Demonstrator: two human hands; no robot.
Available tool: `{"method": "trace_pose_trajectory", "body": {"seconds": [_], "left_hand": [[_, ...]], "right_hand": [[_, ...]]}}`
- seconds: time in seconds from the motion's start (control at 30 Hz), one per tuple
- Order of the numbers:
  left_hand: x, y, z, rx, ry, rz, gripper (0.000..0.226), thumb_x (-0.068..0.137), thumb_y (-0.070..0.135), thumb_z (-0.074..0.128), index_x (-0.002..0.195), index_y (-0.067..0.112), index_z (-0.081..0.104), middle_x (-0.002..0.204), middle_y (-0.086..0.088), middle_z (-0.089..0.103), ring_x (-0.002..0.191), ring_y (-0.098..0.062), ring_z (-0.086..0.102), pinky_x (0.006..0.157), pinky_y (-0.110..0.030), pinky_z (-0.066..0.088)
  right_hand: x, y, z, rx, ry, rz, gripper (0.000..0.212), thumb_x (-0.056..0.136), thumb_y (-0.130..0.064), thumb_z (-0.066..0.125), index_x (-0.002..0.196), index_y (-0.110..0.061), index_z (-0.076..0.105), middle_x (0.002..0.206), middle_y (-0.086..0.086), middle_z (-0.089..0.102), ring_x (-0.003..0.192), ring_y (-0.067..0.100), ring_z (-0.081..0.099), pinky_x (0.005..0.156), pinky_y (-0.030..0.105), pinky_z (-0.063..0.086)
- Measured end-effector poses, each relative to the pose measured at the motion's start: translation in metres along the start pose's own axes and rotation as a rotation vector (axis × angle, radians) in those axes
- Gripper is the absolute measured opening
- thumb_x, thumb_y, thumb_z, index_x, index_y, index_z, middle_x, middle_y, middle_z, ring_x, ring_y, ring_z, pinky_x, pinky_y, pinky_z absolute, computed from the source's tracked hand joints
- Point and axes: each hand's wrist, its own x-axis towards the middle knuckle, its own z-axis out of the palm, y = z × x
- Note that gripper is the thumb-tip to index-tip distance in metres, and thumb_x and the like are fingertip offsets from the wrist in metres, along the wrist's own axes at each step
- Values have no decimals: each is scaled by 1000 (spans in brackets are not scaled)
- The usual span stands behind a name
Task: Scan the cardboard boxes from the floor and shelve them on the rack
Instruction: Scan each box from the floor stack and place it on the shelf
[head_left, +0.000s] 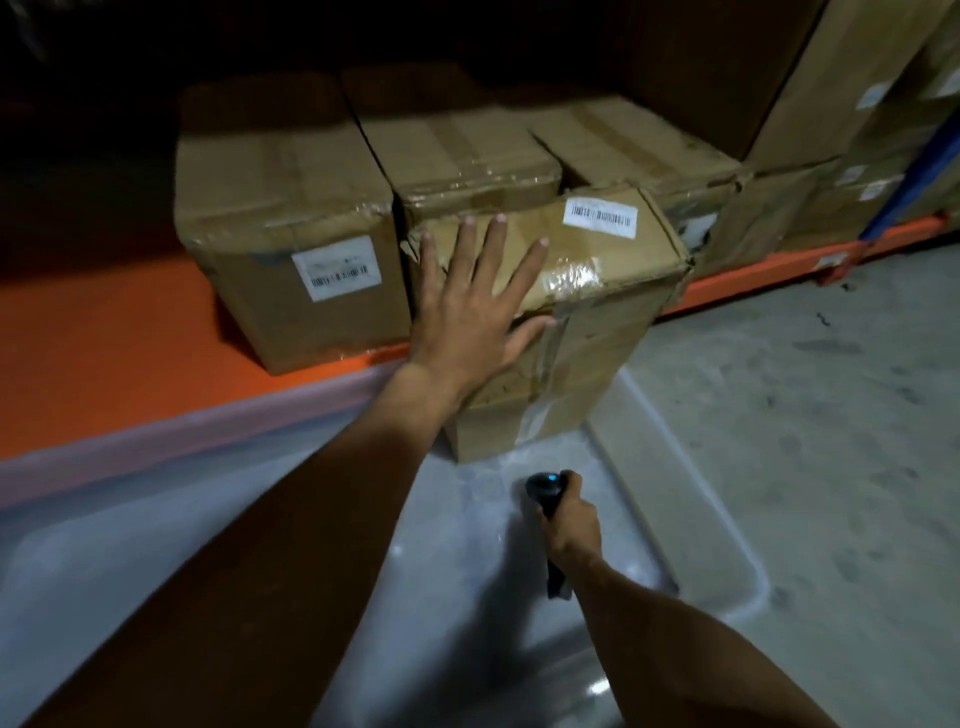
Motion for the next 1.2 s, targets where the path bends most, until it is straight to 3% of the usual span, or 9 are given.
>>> {"method": "trace_pose_trajectory", "body": {"seconds": [0.3, 0.43, 0.53, 0.7, 0.8, 0.87, 0.93, 1.1, 1.2], "left_hand": [[2, -5, 10, -10, 108, 7, 80, 90, 77, 18, 157, 34, 22, 163, -14, 25, 149, -40, 23, 118, -65, 14], [1, -4, 10, -15, 87, -3, 80, 90, 78, 18, 157, 34, 21, 164, -13, 24, 150, -40, 23, 117, -64, 13], [-1, -2, 3, -10, 37, -20, 80, 90, 79, 15, 157, 36, 16, 165, -12, 20, 152, -37, 17, 119, -63, 10], [-9, 5, -12, -121, -21, -89, 78, 89, 81, 19, 157, 42, 17, 167, -3, 14, 155, -26, 8, 122, -59, 6], [-6, 10, -24, -406, 29, -254, 75, 91, 79, 20, 157, 43, 15, 169, 2, 6, 155, -17, -1, 122, -54, -10], [-3, 15, -27, -694, 81, -544, 75, 91, 79, 27, 155, 50, 4, 168, 4, -12, 153, -19, -15, 116, -53, -16], [-1, 19, -29, -965, 54, -858, 81, 87, 79, 42, 150, 59, -3, 166, 0, -20, 152, -29, -18, 118, -57, -3], [4, 8, -27, -1295, 71, -885, 87, 85, 51, 72, 155, 46, 20, 160, 0, 35, 144, -26, 37, 114, -34, 29], [14, 0, -30, -1347, 60, -966, 96, 70, 46, 77, 152, 41, 27, 144, -1, 53, 129, -28, 51, 109, -43, 41]], "right_hand": [[19, 4, 21, -107, -48, -113, 59, 101, -17, 57, 153, -13, 31, 127, 27, 62, 116, 45, 63, 97, 46, 51], [12, 5, 7, -188, -63, -114, 85, 98, -40, 64, 164, -21, 13, 140, 21, 55, 128, 41, 57, 103, 48, 47], [6, -2, -25, -159, 31, -161, 90, 94, -53, 64, 164, -23, 16, 144, 17, 53, 131, 38, 55, 104, 47, 46], [-4, -44, -110, 308, 378, -305, 66, 91, -50, 66, 149, -22, 49, 141, 10, 62, 129, 30, 59, 107, 44, 47], [-7, -93, -178, 670, 554, -378, 67, 85, -59, 58, 140, -21, 55, 131, 7, 66, 122, 27, 62, 107, 44, 48], [-6, -129, -223, 733, 526, -430, 79, 81, -71, 53, 146, -27, 50, 141, 6, 62, 128, 24, 58, 110, 44, 45], [-1, -165, -257, 678, 413, -446, 90, 75, -79, 52, 153, -33, 43, 148, 9, 56, 133, 28, 54, 112, 46, 43], [18, -217, -278, 207, 80, -438, 99, 84, -82, 57, 165, -36, 23, 170, 13, 30, 149, 41, 37, 120, 55, 33], [28, -216, -279, 105, -28, -370, 111, 70, -91, 63, 160, -31, 38, 164, 13, 40, 140, 38, 47, 116, 55, 39]]}}
